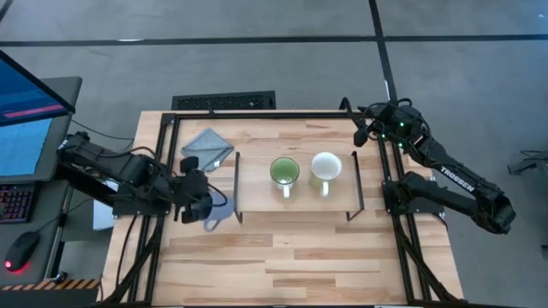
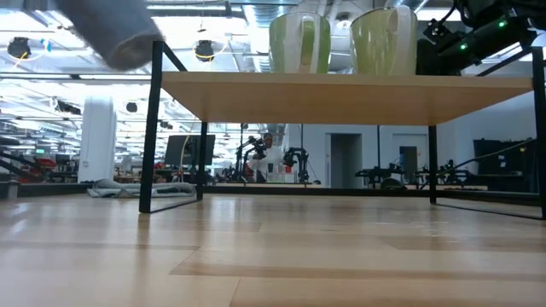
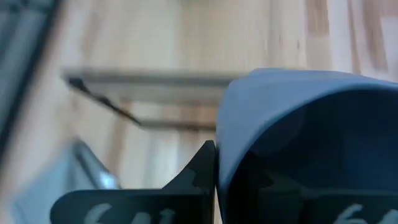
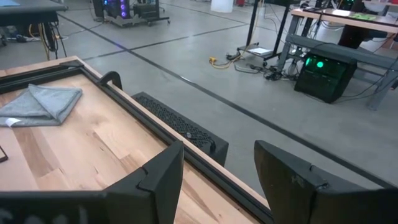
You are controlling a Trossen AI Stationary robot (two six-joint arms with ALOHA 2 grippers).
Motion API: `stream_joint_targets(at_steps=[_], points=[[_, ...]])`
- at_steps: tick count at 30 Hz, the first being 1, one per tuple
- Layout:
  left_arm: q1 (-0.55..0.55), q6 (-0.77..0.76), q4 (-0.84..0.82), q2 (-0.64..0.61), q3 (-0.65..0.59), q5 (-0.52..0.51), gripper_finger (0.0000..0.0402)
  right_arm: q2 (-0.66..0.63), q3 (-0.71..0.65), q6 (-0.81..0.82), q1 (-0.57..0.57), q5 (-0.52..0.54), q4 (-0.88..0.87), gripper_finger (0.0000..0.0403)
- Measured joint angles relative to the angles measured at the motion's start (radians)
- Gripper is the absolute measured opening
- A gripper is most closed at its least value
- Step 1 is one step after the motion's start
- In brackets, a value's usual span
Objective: Stack small to large cups/mugs on shelf
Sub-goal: Put the blue mug on the shelf
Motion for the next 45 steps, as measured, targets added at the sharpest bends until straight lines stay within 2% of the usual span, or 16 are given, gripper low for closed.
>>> stream_joint_targets(at_steps=[6, 13, 18, 23, 29, 36, 41, 45], points=[[0.017, 0.113, 0.012, 0.001, 0.108, -0.151, 0.0007, 0.0, 0.0, 0.0, 0.0, 0.0, 0.0, 0.0221], [0.165, 0.126, 0.011, 0.014, 0.205, -0.156, 0.0007, 0.001, 0.0, 0.0, 0.0, 0.0, -0.001, 0.0221], [0.303, 0.168, -0.004, 0.057, 0.276, -0.033, 0.0007, 0.001, 0.0, 0.0, 0.0, 0.0, -0.009, 0.0221], [0.4, 0.246, -0.022, 0.155, 0.371, 0.101, 0.0007, 0.001, 0.0, 0.008, 0.0, -0.001, -0.041, 0.0221], [0.448, 0.31, -0.148, 0.312, 0.526, 0.137, 0.0007, 0.001, 0.0, 0.011, 0.0, -0.001, -0.104, 0.0221], [0.48, 0.37, -0.252, 0.477, 0.683, 0.235, 0.0007, 0.001, 0.0, 0.01, 0.0, -0.001, -0.135, 0.0221], [0.514, 0.371, -0.333, 0.567, 0.749, 0.255, 0.0007, 0.001, 0.0, 0.01, 0.0, -0.001, -0.137, 0.0221], [0.538, 0.373, -0.343, 0.609, 0.756, 0.291, 0.0007, 0.001, 0.0, 0.008, 0.0, -0.001, -0.152, 0.0221]])
